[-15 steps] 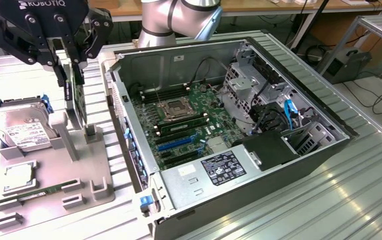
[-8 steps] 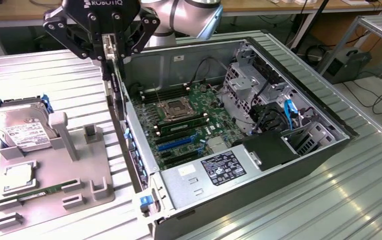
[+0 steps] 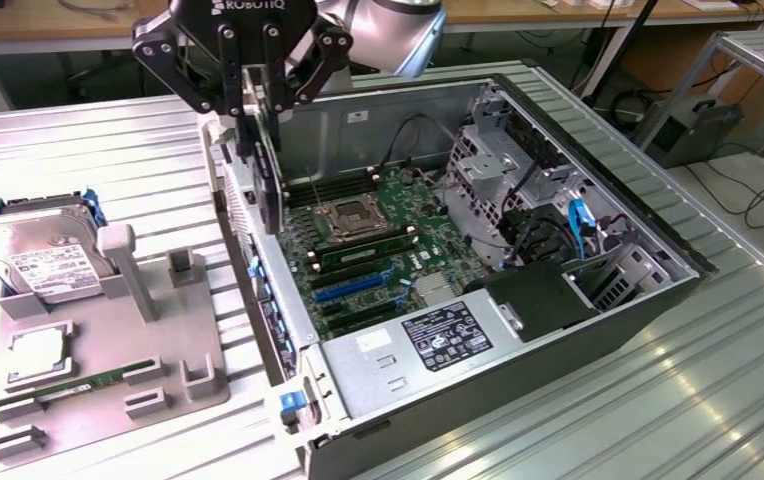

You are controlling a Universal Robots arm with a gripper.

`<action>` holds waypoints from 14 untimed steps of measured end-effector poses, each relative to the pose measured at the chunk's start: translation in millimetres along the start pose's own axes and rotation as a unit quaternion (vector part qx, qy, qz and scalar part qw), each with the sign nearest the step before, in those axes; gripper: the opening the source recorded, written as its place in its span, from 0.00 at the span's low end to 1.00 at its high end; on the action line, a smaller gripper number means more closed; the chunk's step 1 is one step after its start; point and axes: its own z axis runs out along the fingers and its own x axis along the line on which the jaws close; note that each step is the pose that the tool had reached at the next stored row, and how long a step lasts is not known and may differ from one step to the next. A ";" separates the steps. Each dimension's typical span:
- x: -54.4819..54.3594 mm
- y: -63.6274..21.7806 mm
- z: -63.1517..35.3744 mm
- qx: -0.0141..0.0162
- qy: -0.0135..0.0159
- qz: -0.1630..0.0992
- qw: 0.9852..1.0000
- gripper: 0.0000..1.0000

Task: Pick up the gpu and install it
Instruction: 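Pick up the gpu and move the gpu toward the slot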

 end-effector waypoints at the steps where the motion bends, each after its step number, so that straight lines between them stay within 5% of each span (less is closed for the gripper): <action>1: -1.3 0.1 0.0 0.000 0.000 0.000 1.000 0.26; 14: -16.8 1.3 0.6 0.000 0.000 0.000 1.000 0.26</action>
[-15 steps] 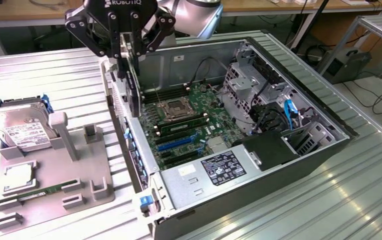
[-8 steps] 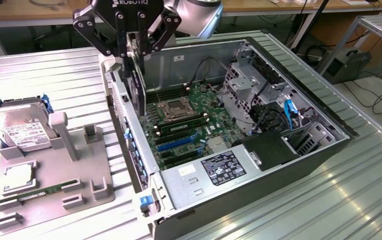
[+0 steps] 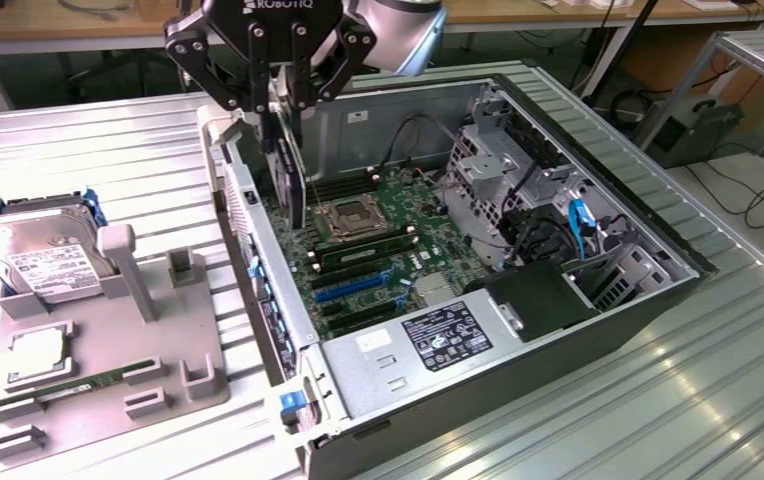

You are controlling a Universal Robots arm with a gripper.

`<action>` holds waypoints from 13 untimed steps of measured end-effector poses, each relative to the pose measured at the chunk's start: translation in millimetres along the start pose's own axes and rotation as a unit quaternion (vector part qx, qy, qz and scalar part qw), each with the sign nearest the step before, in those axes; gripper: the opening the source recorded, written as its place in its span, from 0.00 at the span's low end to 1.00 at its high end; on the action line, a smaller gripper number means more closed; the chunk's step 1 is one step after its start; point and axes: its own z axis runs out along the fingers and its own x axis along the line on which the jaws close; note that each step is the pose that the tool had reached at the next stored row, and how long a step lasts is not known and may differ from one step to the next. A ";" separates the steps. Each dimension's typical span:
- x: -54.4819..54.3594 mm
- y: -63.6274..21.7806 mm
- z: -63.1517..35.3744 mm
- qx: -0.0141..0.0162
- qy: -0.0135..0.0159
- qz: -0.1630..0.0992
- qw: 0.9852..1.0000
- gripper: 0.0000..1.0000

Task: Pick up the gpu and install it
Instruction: 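Pick up the gpu and move the gpu toward the slot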

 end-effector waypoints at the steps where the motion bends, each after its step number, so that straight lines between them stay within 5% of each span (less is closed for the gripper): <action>1: -1.2 0.1 0.1 0.000 0.000 0.000 1.000 0.26; 13: -16.8 1.3 1.0 0.000 0.000 0.000 1.000 0.26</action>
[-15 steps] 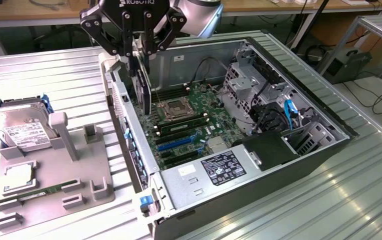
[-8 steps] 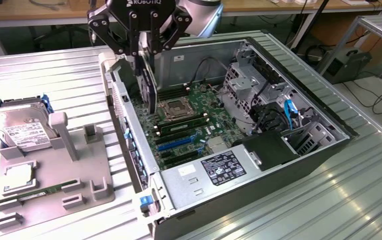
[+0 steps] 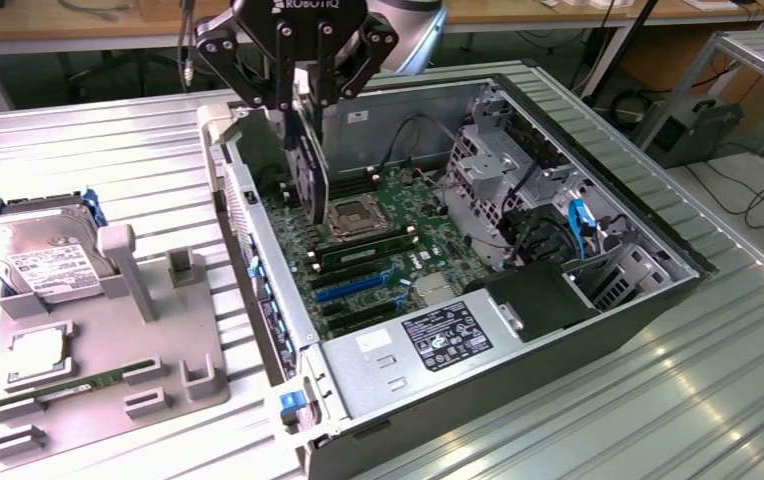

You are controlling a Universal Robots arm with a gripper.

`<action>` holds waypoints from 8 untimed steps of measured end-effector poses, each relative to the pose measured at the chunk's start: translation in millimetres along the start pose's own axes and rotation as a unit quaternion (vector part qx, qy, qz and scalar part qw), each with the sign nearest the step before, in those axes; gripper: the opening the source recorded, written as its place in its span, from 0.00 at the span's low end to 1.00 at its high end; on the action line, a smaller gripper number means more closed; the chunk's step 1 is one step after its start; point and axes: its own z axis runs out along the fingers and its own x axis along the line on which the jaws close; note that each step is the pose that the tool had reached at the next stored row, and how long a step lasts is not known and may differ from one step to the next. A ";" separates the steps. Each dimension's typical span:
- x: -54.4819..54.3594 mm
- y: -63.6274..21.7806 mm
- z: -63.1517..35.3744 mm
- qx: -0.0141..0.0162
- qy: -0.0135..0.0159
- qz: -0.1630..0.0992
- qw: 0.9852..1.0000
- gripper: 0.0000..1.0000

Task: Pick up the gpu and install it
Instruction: 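Pick up the gpu and move the gpu toward the slot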

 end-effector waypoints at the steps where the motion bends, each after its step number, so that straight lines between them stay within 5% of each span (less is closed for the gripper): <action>1: -1.7 0.1 0.1 0.000 0.000 0.000 1.000 0.26; 8: -8.7 0.6 1.5 0.000 0.000 0.000 1.000 0.26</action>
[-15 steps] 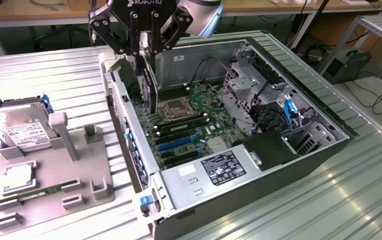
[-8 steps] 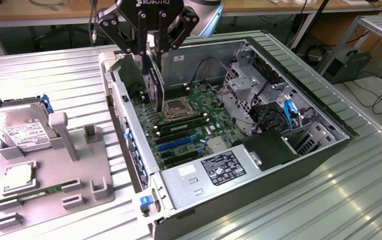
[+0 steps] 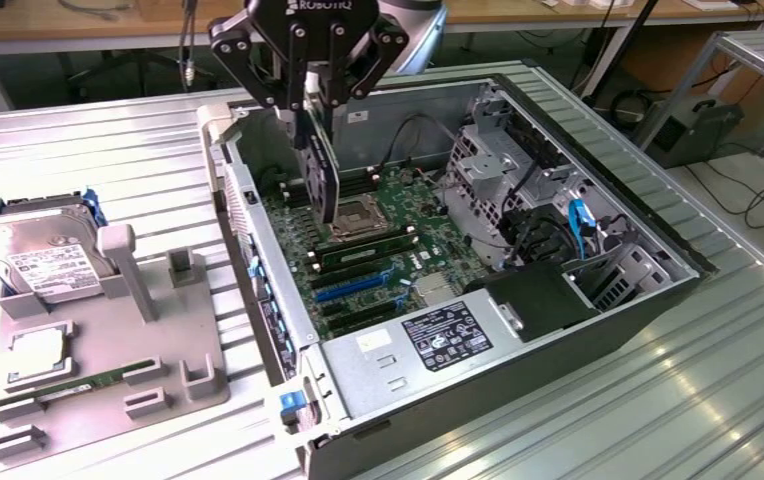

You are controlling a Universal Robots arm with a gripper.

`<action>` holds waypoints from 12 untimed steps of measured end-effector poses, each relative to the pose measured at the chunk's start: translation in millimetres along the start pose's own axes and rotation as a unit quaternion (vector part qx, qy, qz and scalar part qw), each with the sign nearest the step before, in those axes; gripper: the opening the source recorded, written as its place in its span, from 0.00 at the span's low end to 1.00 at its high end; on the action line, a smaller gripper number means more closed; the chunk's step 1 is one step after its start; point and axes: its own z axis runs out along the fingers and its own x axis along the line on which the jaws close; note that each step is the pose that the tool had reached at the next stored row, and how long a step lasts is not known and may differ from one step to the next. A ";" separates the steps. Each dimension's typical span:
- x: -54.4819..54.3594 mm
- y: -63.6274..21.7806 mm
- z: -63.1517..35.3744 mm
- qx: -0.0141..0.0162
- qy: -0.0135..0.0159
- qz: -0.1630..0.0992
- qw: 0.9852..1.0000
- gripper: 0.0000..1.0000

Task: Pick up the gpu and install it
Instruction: 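Pick up the gpu and move the gpu toward the slot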

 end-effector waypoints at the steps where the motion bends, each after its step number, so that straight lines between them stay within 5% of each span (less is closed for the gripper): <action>1: -1.1 0.1 0.2 0.000 0.000 0.000 1.000 0.26; 12: -10.1 0.6 4.4 0.001 0.000 0.000 1.000 0.26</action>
